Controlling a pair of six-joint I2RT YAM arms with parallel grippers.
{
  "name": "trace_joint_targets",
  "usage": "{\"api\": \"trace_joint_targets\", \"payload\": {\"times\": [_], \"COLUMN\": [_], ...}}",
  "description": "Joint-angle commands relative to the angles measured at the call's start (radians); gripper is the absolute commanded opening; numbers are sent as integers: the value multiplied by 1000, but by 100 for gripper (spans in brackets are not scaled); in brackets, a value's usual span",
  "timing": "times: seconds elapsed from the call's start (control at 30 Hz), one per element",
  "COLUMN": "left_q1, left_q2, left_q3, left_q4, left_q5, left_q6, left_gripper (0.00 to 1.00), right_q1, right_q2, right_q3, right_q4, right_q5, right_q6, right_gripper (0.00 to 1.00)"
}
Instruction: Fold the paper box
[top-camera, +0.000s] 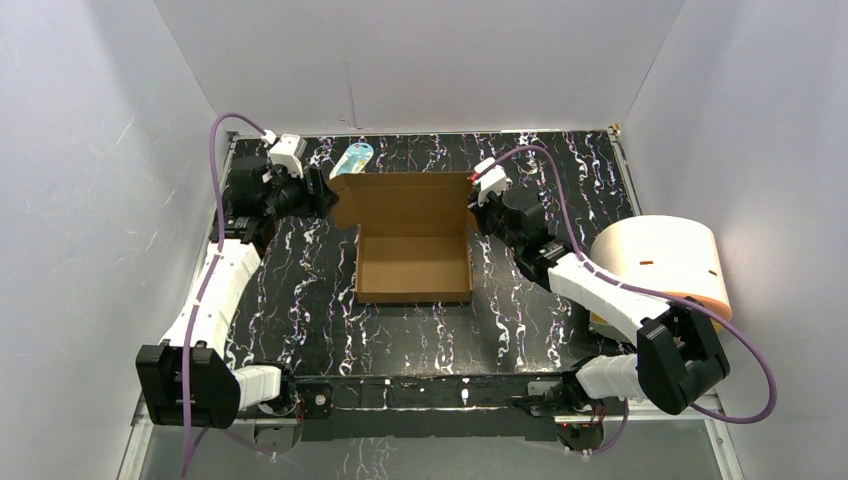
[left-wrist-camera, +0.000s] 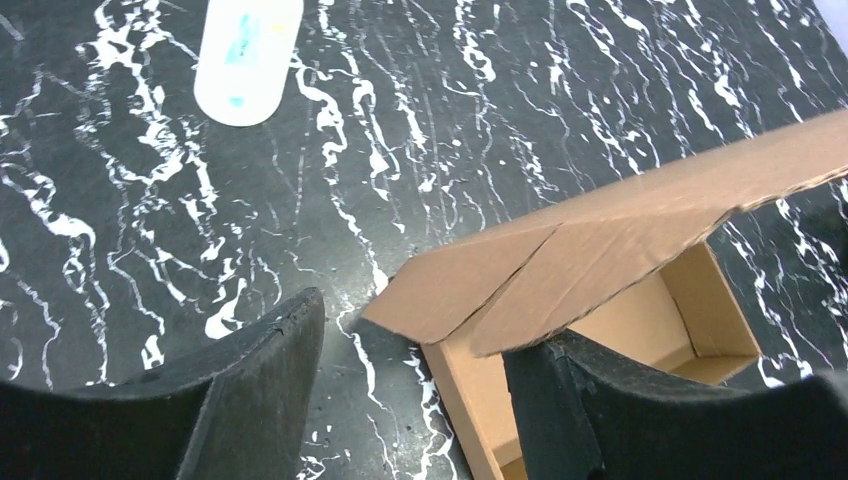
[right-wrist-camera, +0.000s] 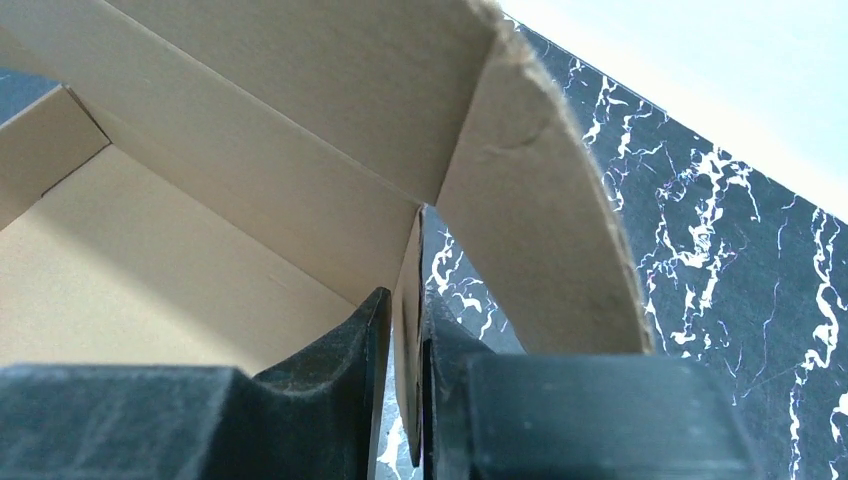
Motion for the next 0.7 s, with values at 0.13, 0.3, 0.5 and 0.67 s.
{"api": "trace_joint_targets", "payload": {"times": [0.13, 0.3, 0.5, 0.67], "left_q1": [6, 6, 7, 3], "left_q2": [7, 13, 6, 6], "left_q3": [30, 23, 19, 3], "left_q4": [-15, -31, -18, 45], "left_q5": [169, 162, 168, 149], "left_q6": [85, 104, 87, -47], "left_gripper": [54, 46, 27, 15], "right_q1": [-7, -7, -9, -7], "right_q2": [-29, -23, -10, 19], "right_q3": [67, 79, 92, 119], "right_q4": [6, 3, 7, 5], "right_q5": [-27, -12, 13, 45], "right_q6": [-13, -11, 0, 43], "right_gripper": [19, 15, 10, 3]}}
